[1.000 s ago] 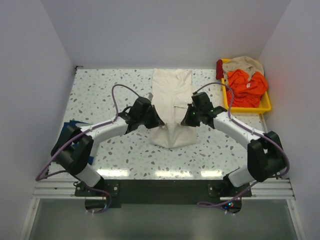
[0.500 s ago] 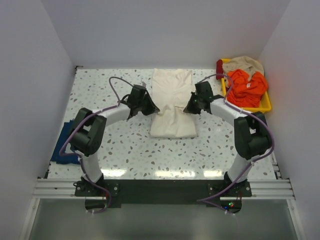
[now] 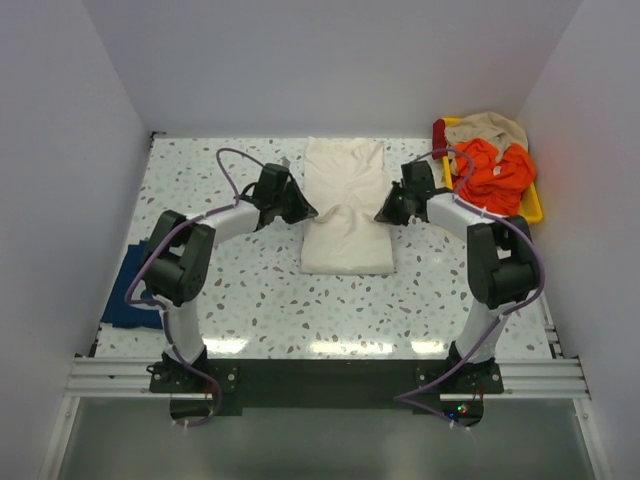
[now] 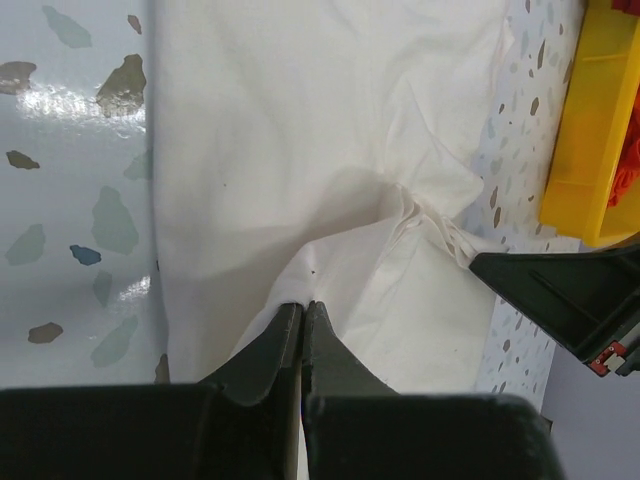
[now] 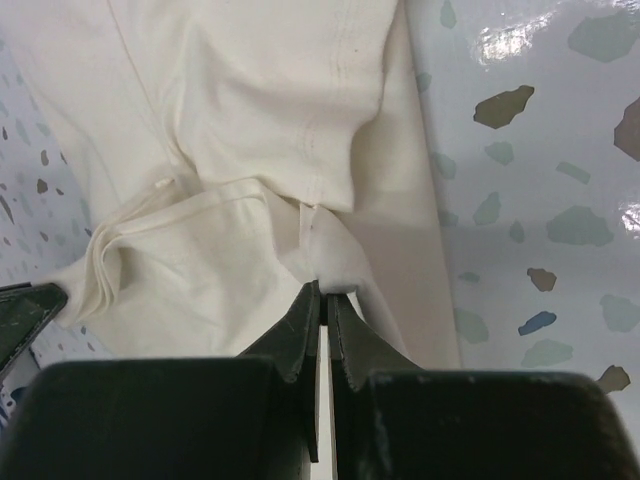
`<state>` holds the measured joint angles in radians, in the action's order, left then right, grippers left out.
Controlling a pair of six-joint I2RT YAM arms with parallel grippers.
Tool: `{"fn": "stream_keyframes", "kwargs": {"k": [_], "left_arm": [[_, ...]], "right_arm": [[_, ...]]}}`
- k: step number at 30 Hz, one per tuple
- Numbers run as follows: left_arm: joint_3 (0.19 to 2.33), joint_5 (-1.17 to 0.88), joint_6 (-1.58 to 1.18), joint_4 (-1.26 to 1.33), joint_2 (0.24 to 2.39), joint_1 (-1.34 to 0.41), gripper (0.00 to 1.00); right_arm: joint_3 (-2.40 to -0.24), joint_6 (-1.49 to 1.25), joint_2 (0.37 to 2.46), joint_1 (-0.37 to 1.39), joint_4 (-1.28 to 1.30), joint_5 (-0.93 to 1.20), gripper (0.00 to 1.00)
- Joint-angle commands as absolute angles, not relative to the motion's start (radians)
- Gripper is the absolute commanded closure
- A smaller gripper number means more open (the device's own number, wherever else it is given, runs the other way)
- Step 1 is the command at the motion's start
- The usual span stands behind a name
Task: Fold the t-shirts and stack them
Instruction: Fold the tshirt
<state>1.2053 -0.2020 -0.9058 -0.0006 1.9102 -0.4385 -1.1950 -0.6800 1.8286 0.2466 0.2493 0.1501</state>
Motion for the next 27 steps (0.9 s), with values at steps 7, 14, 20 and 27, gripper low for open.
{"fn": "stream_keyframes", "kwargs": {"k": [7, 14, 20, 27], "left_arm": [[1.243, -0.21, -0.874, 0.025, 1.942, -0.399, 1.0], [1.241, -0.207, -0.861, 0.037, 1.933, -0.376, 0.69], [1.242, -0.169, -0.786, 0.002, 1.841, -0.334, 0.43], [1.265, -0.077, -0.746, -0.103, 1.79, -0.414, 0.62]], "right_arm": [[-1.249, -0.666, 1.87, 0.216, 0.195, 0.195, 1.0], [-1.256, -0.666, 1.87, 0.195, 0.186, 0.206, 0.7], [-1.281, -0.608, 1.807, 0.19, 0.241, 0.177, 0.58], [-1.255, -0.551, 1.812, 0.253, 0.253, 0.126, 0.6]]}}
